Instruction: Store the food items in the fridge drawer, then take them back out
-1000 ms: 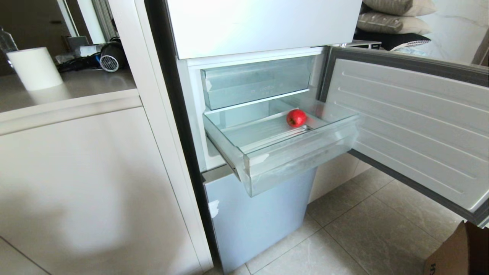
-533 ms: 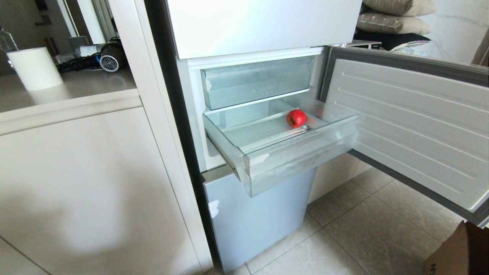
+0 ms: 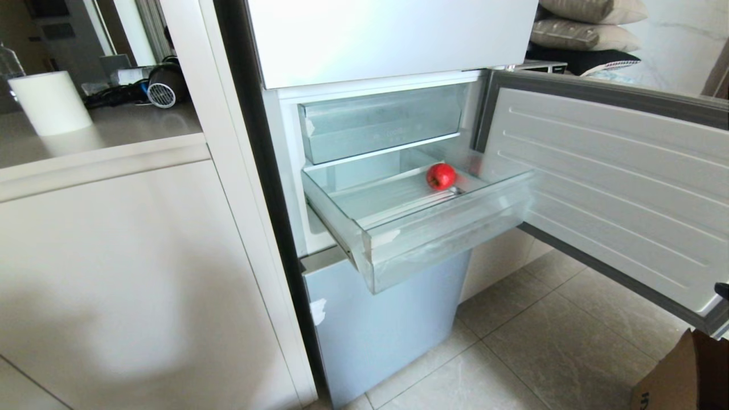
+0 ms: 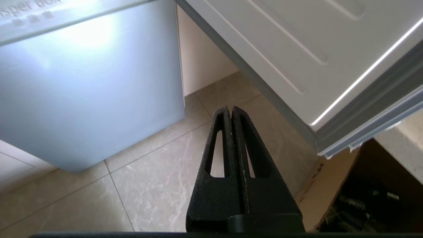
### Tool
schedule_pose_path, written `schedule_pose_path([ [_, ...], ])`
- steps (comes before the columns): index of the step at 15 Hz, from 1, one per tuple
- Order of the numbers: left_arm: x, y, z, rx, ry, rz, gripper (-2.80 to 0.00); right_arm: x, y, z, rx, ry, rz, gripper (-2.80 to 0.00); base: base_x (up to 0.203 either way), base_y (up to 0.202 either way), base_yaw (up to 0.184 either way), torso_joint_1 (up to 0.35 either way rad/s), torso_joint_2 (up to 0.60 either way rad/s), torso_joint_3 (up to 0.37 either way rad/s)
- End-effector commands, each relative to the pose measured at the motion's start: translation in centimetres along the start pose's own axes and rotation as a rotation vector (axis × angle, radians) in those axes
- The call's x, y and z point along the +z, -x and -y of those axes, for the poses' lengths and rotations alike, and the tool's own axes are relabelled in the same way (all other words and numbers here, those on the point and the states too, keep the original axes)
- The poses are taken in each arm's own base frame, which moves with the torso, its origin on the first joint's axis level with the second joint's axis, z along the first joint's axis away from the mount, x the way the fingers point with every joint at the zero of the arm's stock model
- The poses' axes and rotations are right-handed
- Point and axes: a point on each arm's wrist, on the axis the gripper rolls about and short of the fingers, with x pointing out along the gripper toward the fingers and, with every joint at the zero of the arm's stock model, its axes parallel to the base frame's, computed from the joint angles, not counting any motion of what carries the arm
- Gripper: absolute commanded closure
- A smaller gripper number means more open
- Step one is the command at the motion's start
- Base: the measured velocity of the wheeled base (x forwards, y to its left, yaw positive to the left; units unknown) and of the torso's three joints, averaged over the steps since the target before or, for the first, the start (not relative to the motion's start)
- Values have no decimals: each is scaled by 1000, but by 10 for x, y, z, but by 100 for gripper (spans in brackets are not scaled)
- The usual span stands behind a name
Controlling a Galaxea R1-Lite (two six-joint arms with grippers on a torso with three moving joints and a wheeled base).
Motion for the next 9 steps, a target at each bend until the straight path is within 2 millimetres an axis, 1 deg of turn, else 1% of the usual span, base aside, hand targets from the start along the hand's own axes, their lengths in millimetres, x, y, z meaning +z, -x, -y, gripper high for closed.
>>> schedule_pose_path([
  [1, 0, 0, 0, 0, 1, -3, 0, -3, -2, -4, 20, 3, -11, 0, 0, 0, 0, 0, 0, 0],
  [3, 0, 0, 0, 0, -1, -2, 0, -3, -2, -4, 13, 1, -12, 0, 1, -12, 88, 3, 2, 2],
  [7, 0, 0, 0, 0, 0, -2, 0, 4, -4, 0, -38, 6, -2, 0, 1, -7, 170, 1, 2, 1],
  [9, 0, 0, 0, 0, 0, -3, 0, 14, -9, 9, -101, 5, 6, 0, 5, -7, 173, 4, 1, 3],
])
